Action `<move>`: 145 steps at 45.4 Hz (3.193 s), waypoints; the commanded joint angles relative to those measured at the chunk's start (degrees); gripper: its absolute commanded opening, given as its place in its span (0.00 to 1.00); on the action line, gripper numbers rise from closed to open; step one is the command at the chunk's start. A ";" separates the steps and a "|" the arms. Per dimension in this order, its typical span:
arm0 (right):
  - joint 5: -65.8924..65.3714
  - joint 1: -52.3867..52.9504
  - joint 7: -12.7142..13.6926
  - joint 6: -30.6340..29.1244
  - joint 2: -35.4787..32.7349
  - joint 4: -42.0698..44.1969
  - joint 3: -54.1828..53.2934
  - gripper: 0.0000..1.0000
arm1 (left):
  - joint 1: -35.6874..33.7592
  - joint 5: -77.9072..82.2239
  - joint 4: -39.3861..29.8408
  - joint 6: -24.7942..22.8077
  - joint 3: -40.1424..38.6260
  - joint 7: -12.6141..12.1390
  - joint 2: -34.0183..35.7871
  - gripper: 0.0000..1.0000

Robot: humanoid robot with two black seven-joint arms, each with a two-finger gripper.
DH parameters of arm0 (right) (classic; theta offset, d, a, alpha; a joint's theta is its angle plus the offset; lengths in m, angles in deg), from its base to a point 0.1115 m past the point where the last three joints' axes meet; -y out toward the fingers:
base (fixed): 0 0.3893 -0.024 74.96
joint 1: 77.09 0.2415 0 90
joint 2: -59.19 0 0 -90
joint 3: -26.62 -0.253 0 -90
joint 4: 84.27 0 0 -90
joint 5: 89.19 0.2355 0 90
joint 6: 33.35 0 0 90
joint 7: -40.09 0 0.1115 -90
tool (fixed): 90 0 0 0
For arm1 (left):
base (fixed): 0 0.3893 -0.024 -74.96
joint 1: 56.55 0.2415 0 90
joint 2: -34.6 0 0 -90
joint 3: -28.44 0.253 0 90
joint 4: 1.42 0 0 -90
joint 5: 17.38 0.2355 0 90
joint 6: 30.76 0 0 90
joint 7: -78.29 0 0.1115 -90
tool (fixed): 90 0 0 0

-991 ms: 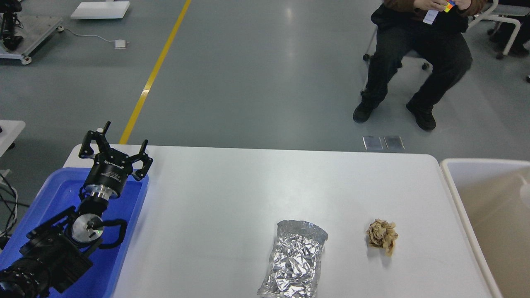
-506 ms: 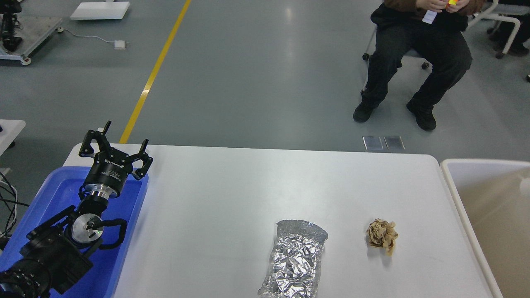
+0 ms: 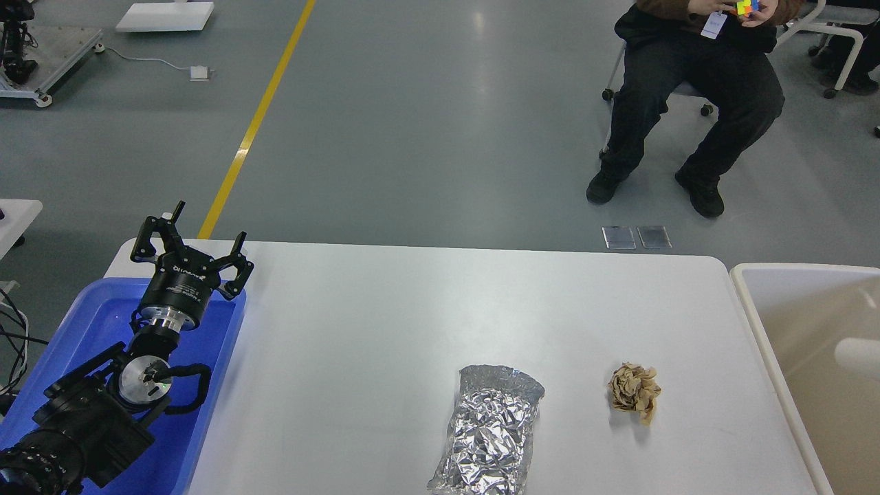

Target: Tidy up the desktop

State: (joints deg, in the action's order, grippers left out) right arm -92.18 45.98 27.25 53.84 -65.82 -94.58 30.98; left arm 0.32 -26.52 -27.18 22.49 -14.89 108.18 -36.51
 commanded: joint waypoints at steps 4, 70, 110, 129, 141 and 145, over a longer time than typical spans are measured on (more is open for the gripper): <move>3.43 -4.33 5.81 2.99 4.69 3.98 -11.74 0.00 | 0.00 -0.01 0.00 0.01 0.00 -0.01 0.00 1.00; 10.90 4.28 10.65 -9.30 -4.19 -5.68 -46.01 1.00 | 0.00 -0.01 0.00 0.01 0.00 -0.01 0.00 1.00; 20.13 7.97 10.21 -24.34 17.86 -16.24 -55.25 1.00 | 0.00 -0.09 0.00 0.10 0.09 0.08 0.00 1.00; 20.13 6.56 10.29 -24.43 27.45 -16.15 -55.16 1.00 | 0.00 -0.09 0.00 0.10 0.09 0.08 0.00 1.00; 20.13 5.51 10.21 -24.43 29.47 -16.06 -55.08 1.00 | 0.00 -0.09 0.00 0.01 0.09 0.08 0.00 1.00; 20.13 4.90 10.29 -24.34 30.17 -15.97 -55.08 1.00 | 0.00 -0.09 0.00 0.01 0.09 0.08 0.00 1.00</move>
State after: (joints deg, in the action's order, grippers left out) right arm -72.07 52.21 37.51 29.45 -38.05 -110.68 -24.04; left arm 0.32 -26.61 -27.17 22.55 -14.80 108.26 -36.51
